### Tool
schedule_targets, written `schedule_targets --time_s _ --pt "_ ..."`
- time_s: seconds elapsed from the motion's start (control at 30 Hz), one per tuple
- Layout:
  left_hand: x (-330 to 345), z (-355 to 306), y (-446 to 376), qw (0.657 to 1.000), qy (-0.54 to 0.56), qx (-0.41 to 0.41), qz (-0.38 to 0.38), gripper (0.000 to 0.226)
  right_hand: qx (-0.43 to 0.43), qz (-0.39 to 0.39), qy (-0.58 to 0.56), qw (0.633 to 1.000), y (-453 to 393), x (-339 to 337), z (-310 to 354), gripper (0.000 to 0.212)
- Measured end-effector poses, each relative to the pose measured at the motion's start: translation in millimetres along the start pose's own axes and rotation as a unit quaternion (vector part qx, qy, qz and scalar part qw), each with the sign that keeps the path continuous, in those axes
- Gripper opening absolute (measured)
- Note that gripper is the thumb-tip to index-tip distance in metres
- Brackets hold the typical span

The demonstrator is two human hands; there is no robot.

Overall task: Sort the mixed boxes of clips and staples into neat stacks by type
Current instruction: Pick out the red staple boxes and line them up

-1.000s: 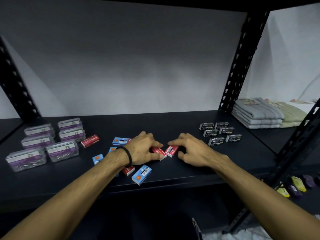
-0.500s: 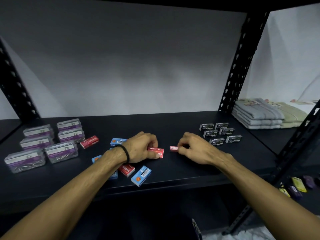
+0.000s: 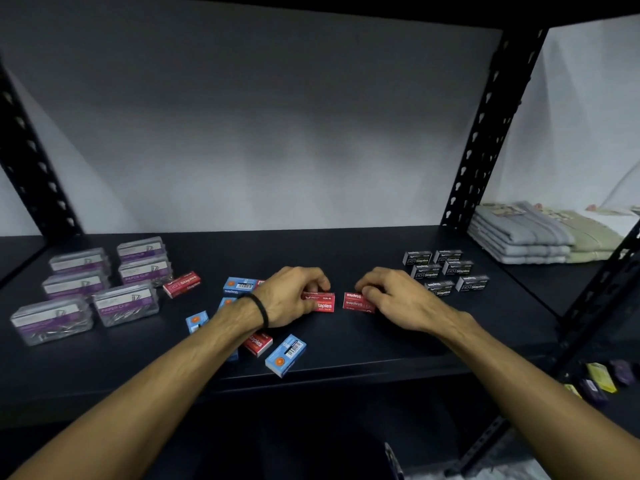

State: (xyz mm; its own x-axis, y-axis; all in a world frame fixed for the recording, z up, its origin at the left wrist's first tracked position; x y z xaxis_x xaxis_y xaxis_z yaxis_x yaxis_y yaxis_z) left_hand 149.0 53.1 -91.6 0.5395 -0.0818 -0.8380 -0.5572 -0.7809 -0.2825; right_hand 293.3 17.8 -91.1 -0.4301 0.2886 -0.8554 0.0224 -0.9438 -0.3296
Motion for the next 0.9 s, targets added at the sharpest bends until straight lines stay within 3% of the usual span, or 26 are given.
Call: schedule_targets --time_s 0.3,0.4,0.9 --pt "1.8 1.9 -2.6 1.000 -0.018 0.009 0.006 0.027 0.001 0.038 0.052 0.998 3.2 4.0 -1.5 0.017" --pt "1.8 1.7 -3.5 1.000 -0.018 0.010 0.004 0.028 0.022 0.022 0.031 0.999 3.1 -2.9 -3.0 0.006" --pt "1.5 3.6 -5.5 1.000 -0.016 0.000 -0.005 0.029 0.079 -0.004 -0.052 0.996 1.5 -5.9 -1.1 0.009"
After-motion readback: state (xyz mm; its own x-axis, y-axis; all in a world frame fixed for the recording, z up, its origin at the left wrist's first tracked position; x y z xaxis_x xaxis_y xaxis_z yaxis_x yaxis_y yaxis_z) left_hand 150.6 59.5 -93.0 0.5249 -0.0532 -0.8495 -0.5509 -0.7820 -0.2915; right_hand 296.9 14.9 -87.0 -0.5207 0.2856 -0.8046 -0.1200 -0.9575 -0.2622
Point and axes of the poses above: each hand's wrist, its own y-axis away from the middle knuckle, its own x-axis out of the palm, z = x × y, the point moved 10 cm from there along -y, towards the middle knuckle, and after that the axes turned 15 degrees about -z, right-handed, at the moved point
